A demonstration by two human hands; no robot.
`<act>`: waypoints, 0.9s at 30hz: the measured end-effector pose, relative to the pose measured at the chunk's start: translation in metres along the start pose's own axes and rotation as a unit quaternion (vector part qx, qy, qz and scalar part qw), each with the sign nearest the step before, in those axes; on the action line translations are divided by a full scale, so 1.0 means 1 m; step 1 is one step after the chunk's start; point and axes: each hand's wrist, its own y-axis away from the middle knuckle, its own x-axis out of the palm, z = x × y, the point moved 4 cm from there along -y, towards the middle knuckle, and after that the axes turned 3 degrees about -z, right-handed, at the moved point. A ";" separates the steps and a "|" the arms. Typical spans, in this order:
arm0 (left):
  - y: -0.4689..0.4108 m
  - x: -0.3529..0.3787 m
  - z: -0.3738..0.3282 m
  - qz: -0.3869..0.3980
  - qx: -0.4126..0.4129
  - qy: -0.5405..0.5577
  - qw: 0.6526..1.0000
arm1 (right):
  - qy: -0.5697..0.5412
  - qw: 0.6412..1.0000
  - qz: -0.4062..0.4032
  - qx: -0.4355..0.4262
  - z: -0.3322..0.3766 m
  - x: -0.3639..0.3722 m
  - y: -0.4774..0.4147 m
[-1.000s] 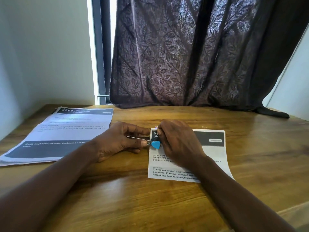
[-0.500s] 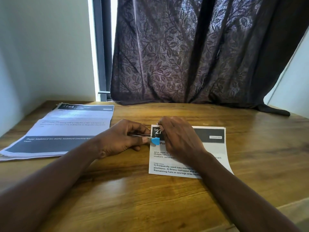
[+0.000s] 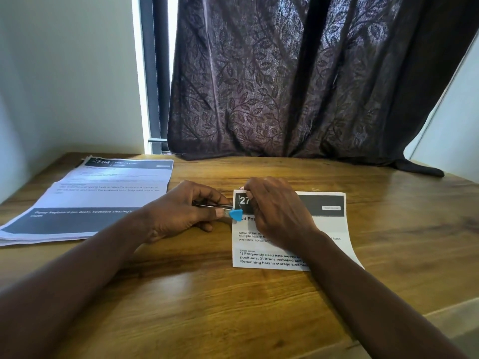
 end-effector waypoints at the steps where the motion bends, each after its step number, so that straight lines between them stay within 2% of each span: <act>1: -0.001 0.000 0.000 -0.004 0.002 -0.001 1.000 | 0.001 1.000 0.001 0.000 0.000 0.000 0.000; 8: 0.000 0.002 -0.001 -0.005 0.015 -0.006 1.000 | -0.028 0.999 -0.018 -0.005 -0.001 -0.002 0.000; 13: 0.000 0.002 -0.001 -0.006 0.015 -0.018 1.000 | -0.067 0.997 0.018 -0.038 0.001 -0.003 0.003; 18: -0.002 0.005 0.001 -0.008 0.022 -0.060 0.998 | -0.165 0.985 0.047 0.011 -0.004 0.006 0.007; 23: -0.001 0.009 -0.003 -0.016 0.026 -0.075 0.997 | -0.285 0.956 0.052 0.048 -0.006 0.011 0.007; 27: -0.001 0.009 -0.006 -0.027 0.033 -0.091 0.995 | -0.303 0.948 0.067 0.069 -0.003 0.011 0.009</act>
